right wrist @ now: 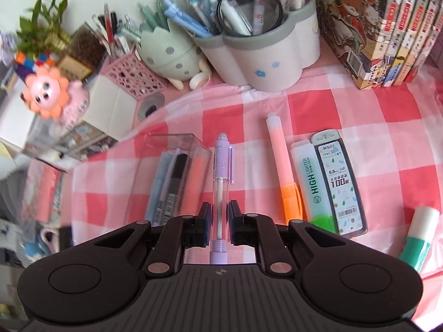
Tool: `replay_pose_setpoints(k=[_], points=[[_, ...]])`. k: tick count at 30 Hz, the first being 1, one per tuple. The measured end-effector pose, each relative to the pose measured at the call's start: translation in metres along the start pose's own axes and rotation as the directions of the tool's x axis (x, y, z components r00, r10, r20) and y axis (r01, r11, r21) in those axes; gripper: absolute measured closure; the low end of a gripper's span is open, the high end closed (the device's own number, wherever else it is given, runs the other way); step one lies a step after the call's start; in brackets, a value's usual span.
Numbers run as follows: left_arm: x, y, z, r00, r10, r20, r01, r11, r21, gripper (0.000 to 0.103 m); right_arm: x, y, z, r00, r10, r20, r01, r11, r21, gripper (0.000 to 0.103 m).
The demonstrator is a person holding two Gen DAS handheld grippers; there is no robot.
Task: Organize stationery
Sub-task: 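Carry the lavender mechanical pencil into the clear tray and release it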
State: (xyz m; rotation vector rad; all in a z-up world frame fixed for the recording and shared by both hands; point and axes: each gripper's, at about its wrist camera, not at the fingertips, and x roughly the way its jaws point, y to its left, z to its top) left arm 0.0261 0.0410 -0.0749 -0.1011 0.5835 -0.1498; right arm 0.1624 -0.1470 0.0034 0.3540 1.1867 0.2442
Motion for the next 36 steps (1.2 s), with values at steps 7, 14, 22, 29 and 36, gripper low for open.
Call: replay_pose_setpoints(k=[7,14,22,29,36], points=[[0.000,0.000,0.000,1.000,0.000,0.000,0.000,1.000,0.000,0.054,-0.003,0.005,-0.003,0.994,0.103,0.021,-0.105,0.988,0.115,0.093],[0.000,0.000,0.000,1.000,0.000,0.000,0.000,1.000,0.000,0.054,0.008,0.026,-0.001,0.984,0.179,0.010,-0.178,0.972,0.152,0.092],[0.000,0.000,0.000,1.000,-0.001,0.000,0.001,1.000,0.000,0.054,0.032,0.051,0.005,0.983,0.180,-0.016,-0.175,0.970,0.167,0.092],[0.000,0.000,0.000,1.000,0.000,0.000,0.000,1.000,0.000,0.054,0.051,0.056,0.006,0.989,0.143,-0.029,-0.136,0.975,0.177,0.092],[0.000,0.000,0.000,1.000,0.000,0.000,0.000,1.000,0.000,0.054,0.059,0.057,0.007,0.990,0.136,-0.031,-0.128,0.973,0.191,0.086]])
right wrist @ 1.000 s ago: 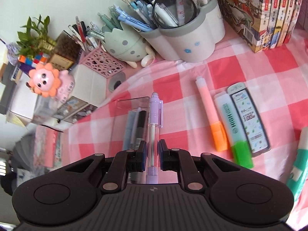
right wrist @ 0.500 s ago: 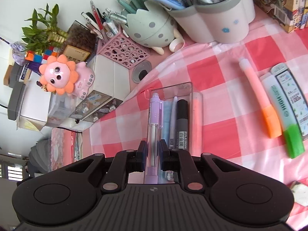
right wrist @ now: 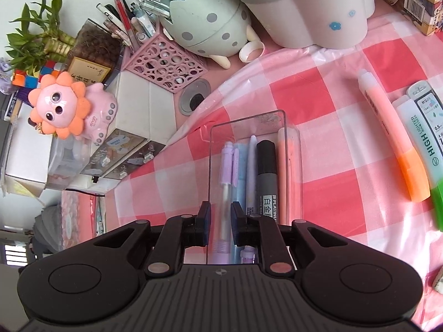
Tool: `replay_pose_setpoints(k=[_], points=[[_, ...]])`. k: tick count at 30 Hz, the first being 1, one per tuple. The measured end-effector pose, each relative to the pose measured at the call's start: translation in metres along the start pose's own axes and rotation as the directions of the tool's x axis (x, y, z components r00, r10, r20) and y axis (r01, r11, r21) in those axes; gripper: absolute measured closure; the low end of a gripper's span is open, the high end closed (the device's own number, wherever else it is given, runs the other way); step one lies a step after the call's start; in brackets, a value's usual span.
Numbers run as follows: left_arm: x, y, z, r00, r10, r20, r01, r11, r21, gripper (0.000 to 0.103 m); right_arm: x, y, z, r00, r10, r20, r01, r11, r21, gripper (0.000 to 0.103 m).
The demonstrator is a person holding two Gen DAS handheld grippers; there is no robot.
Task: Organize stationery
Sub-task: 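Carry the lavender mechanical pencil into the clear tray and release it, then move the right tool back toward the remaining highlighters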
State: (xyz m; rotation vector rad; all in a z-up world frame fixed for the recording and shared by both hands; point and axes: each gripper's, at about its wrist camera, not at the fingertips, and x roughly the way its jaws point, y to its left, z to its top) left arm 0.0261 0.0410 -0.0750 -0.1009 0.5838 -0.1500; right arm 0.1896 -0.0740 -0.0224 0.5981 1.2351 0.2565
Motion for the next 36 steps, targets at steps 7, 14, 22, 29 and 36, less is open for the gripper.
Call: replay_pose_setpoints(k=[7,14,22,29,36], points=[[0.000,0.000,0.000,1.000,0.001,0.000,-0.001,1.000,0.001,0.054,-0.007,0.002,-0.002,1.000,0.017,0.010,-0.017,1.000,-0.021,0.083],[0.000,0.000,0.000,1.000,0.001,0.000,-0.001,1.000,0.001,0.054,-0.017,0.006,-0.006,0.999,0.020,0.034,-0.018,0.997,-0.073,0.068],[0.000,0.000,0.000,1.000,0.001,0.000,-0.001,1.000,0.001,0.054,-0.029,0.005,-0.011,0.998,0.019,0.063,-0.010,0.989,-0.146,0.052],[0.000,0.000,0.000,1.000,0.001,0.000,-0.001,1.000,0.001,0.054,-0.047,0.003,-0.021,0.993,0.022,0.113,0.006,0.972,-0.236,0.039],[0.000,0.000,0.000,1.000,0.001,0.000,-0.001,1.000,0.001,0.054,-0.066,-0.004,-0.031,0.985,0.009,0.175,0.045,0.953,-0.299,0.031]])
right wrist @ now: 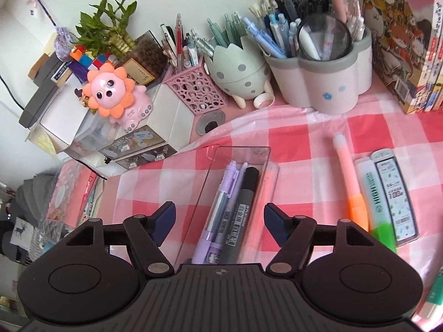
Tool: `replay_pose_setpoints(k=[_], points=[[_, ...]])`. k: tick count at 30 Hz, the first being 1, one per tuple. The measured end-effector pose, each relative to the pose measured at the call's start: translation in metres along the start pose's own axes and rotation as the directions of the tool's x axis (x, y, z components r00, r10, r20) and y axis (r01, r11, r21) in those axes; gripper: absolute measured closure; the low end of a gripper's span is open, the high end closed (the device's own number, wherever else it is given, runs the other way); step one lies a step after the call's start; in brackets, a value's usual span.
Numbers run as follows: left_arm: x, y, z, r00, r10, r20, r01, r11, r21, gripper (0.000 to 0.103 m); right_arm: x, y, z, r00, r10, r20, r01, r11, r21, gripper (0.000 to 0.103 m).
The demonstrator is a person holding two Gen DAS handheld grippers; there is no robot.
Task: Organize stationery
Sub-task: 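Move the right tool back toward the remaining highlighters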
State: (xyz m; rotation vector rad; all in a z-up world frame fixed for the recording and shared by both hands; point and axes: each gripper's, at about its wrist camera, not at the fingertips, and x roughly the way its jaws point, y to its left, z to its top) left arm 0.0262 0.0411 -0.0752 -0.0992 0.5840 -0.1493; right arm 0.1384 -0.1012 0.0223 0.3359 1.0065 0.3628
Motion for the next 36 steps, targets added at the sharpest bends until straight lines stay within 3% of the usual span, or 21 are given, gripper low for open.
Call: replay_pose_setpoints(k=[14,30,36], points=[[0.000,0.000,0.000,1.000,0.000,0.000,0.000,1.000,0.001,0.054,-0.031,-0.035,-0.011,0.986,-0.124,0.109,0.132,0.989,-0.068,0.022],[0.000,0.000,0.000,1.000,0.001,-0.001,-0.001,1.000,0.002,0.054,-0.048,-0.096,-0.010,0.959,-0.265,0.104,0.269,0.963,-0.021,0.021],[0.000,0.000,0.000,1.000,0.001,-0.001,-0.001,1.000,0.002,0.054,-0.038,-0.107,-0.011,0.929,-0.355,0.109,0.367,0.921,-0.130,0.021]])
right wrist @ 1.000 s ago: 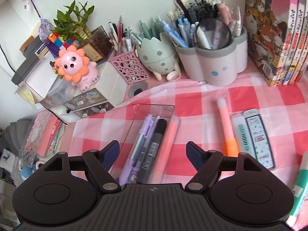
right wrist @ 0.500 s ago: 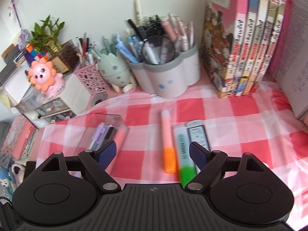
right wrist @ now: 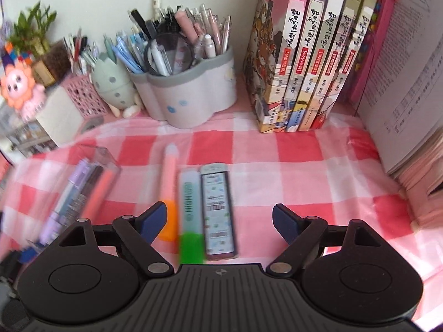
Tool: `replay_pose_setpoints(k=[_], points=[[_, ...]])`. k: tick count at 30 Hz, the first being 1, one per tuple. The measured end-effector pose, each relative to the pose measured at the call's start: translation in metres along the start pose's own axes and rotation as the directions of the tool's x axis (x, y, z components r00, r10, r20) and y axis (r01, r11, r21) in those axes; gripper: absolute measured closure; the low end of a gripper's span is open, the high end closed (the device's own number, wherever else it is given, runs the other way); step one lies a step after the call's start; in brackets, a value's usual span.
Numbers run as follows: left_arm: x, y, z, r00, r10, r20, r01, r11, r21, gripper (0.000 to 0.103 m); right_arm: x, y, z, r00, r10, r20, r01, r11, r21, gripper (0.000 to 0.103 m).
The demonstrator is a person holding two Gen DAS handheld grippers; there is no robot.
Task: Organize stationery
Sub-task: 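Move the right tool back toward the remaining highlighters, then grasp the green highlighter with the right tool and lift it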
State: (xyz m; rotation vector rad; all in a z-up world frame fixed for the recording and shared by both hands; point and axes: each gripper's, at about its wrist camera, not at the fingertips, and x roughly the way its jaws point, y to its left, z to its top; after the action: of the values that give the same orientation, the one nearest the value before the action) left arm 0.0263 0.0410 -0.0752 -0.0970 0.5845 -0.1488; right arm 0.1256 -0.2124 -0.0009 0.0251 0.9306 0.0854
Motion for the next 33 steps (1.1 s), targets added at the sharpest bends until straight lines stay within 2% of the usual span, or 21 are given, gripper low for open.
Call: replay_pose_setpoints(k=[5,13,15,18,20,22,29,33], points=[[0.000,0.000,0.000,1.000,0.000,0.000,0.000,1.000,0.000,0.054,0.012,-0.007,-0.006,0.997,-0.073,-0.022,0.070,0.993,-0.100,0.021],[0.000,0.000,0.000,1.000,0.001,0.000,-0.001,1.000,0.001,0.054,0.011,-0.001,-0.013,1.000,0.025,-0.007,-0.025,0.993,-0.117,0.023],[0.000,0.001,0.000,1.000,0.001,0.000,-0.001,1.000,0.001,0.054,0.011,0.007,-0.016,0.999,0.049,-0.007,-0.049,0.987,-0.153,0.028],[0.000,0.000,0.000,1.000,0.001,0.000,-0.001,1.000,0.001,0.054,0.011,0.019,-0.019,0.997,0.078,-0.020,-0.081,0.977,-0.198,0.048],[0.000,0.000,0.000,1.000,0.001,0.000,-0.001,1.000,0.001,0.054,0.013,0.022,-0.020,0.991,0.124,-0.045,-0.130,0.971,-0.200,0.064],[0.000,0.000,0.000,1.000,0.001,0.000,-0.001,1.000,0.001,0.054,0.016,0.024,-0.021,0.986,0.151,-0.066,-0.161,0.969,-0.187,0.070],[0.000,0.000,0.000,1.000,0.001,0.000,-0.001,1.000,0.001,0.054,0.018,0.029,-0.024,0.990,0.124,-0.063,-0.135,0.967,-0.217,0.078],[0.000,0.000,0.000,1.000,0.001,0.000,-0.001,1.000,0.001,0.054,0.014,0.032,-0.029,0.989,0.123,-0.082,-0.140,0.957,-0.252,0.078]])
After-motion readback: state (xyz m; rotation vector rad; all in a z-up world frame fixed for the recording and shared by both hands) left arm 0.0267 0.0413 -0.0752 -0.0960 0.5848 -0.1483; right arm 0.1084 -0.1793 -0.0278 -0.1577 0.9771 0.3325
